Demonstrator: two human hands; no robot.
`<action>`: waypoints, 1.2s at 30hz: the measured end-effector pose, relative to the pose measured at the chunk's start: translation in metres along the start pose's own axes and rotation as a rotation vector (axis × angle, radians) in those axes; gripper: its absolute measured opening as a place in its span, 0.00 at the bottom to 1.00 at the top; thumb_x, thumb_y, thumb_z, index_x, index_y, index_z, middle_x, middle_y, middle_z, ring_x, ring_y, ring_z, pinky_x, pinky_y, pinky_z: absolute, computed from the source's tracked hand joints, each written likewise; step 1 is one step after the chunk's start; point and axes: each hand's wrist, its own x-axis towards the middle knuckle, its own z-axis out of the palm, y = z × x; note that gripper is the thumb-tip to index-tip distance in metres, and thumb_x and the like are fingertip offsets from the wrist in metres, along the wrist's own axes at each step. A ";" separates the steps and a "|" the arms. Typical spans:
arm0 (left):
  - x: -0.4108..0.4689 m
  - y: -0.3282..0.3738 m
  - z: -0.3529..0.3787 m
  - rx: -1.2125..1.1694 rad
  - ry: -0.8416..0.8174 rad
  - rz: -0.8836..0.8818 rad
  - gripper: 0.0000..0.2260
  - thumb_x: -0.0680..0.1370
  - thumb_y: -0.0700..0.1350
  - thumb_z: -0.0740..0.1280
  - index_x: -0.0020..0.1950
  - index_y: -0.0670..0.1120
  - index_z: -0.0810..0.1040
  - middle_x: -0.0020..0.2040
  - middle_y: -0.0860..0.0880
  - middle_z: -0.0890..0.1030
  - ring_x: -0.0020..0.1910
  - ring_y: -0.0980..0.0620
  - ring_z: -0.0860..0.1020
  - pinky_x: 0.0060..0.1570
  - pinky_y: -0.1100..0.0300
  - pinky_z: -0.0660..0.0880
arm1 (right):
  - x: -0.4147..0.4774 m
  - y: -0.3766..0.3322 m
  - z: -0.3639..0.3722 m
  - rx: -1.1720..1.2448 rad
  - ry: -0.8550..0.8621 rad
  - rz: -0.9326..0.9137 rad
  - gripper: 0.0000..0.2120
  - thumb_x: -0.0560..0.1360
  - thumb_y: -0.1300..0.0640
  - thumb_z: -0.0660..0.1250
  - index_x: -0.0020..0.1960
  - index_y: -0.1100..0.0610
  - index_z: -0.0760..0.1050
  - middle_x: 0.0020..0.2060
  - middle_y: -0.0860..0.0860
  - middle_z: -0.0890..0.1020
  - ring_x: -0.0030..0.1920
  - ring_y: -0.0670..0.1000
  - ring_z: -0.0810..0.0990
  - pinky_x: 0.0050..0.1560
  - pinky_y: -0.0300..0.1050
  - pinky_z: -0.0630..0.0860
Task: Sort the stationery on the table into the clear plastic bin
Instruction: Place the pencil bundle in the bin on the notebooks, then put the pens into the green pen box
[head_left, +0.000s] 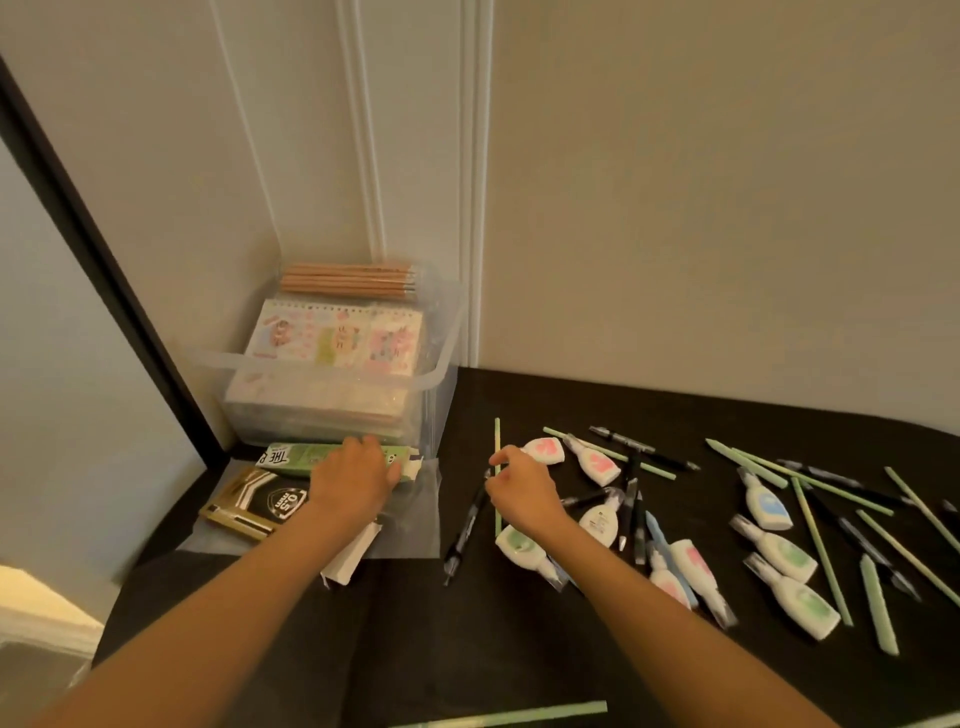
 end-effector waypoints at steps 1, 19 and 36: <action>0.004 0.002 0.004 0.003 0.019 -0.014 0.20 0.80 0.56 0.54 0.61 0.42 0.68 0.58 0.43 0.75 0.56 0.44 0.76 0.52 0.54 0.72 | 0.002 0.002 0.001 0.012 0.017 -0.008 0.15 0.77 0.62 0.59 0.63 0.58 0.69 0.46 0.54 0.76 0.34 0.45 0.71 0.37 0.40 0.69; -0.009 0.047 -0.010 0.162 0.276 0.353 0.11 0.78 0.37 0.61 0.60 0.41 0.75 0.56 0.41 0.78 0.56 0.43 0.77 0.50 0.55 0.72 | -0.030 0.025 -0.013 0.772 -0.095 0.015 0.13 0.80 0.60 0.57 0.62 0.62 0.72 0.47 0.57 0.82 0.48 0.52 0.82 0.49 0.42 0.79; -0.130 0.143 -0.057 -0.427 0.203 0.896 0.06 0.80 0.46 0.56 0.47 0.45 0.62 0.36 0.51 0.69 0.36 0.51 0.68 0.34 0.59 0.61 | -0.124 0.069 -0.081 1.397 -0.256 -0.165 0.25 0.82 0.44 0.43 0.59 0.60 0.71 0.47 0.59 0.82 0.45 0.56 0.83 0.51 0.54 0.78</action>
